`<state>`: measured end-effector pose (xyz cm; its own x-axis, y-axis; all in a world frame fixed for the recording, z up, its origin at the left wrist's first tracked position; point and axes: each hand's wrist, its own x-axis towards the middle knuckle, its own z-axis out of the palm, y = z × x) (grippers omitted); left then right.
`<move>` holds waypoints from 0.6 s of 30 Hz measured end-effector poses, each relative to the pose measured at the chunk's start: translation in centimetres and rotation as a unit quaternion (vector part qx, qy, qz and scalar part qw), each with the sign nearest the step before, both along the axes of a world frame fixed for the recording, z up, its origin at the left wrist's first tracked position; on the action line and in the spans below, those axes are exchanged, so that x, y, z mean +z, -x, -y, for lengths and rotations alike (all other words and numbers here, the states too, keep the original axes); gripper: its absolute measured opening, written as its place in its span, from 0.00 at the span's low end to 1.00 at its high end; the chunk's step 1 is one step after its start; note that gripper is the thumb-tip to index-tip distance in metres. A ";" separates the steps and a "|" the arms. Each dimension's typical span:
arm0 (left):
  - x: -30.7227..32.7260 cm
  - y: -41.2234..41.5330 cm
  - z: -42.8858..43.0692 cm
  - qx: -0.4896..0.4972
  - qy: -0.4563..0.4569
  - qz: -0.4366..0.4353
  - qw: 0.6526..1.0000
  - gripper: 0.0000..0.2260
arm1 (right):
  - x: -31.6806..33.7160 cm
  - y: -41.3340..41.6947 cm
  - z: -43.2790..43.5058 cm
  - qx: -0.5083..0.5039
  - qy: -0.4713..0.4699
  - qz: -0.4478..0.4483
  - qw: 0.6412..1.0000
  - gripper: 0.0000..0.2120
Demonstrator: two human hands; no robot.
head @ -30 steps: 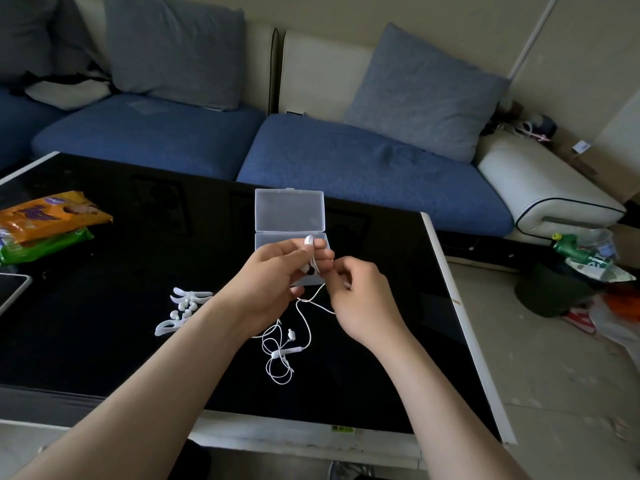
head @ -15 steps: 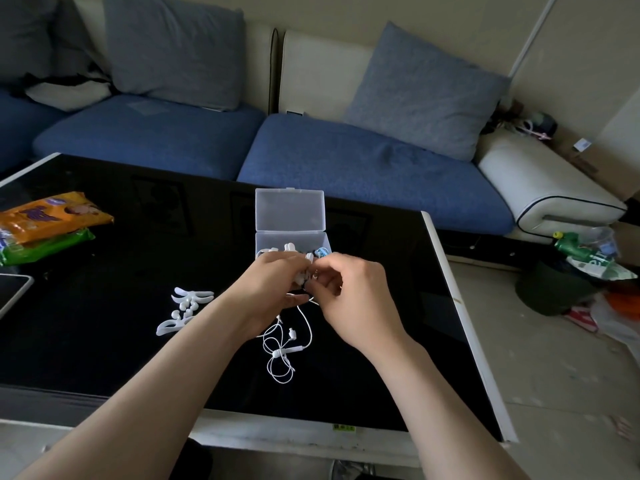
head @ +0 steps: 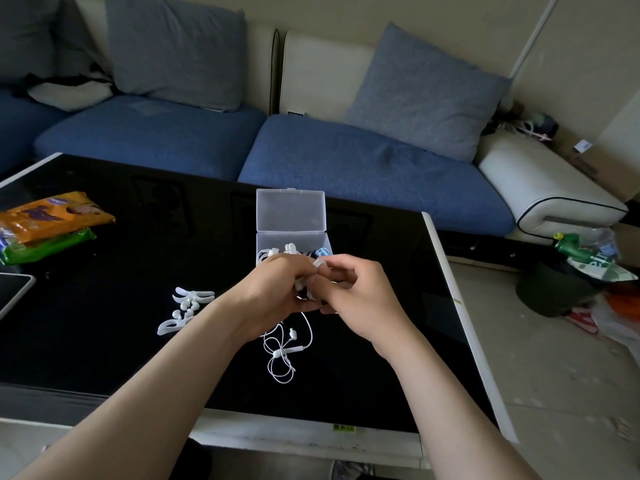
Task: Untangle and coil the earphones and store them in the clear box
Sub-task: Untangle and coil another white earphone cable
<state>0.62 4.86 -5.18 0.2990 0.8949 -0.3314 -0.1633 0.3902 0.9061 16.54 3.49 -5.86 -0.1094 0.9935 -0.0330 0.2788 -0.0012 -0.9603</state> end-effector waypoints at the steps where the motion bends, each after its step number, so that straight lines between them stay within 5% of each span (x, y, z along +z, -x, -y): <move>1: 0.0 0.1 -0.1 0.003 -0.001 0.002 1.000 0.08 | 0.2 -0.1 0.1 0.012 0.008 -0.022 1.000 0.09; 5: 0.4 0.6 -0.3 0.035 0.007 0.040 0.999 0.10 | 0.6 -0.2 0.1 0.024 0.071 -0.112 0.991 0.07; 18: 0.8 -0.3 0.0 0.161 -0.035 -0.004 0.986 0.11 | 0.1 1.1 0.0 -0.005 -0.008 -0.054 0.998 0.05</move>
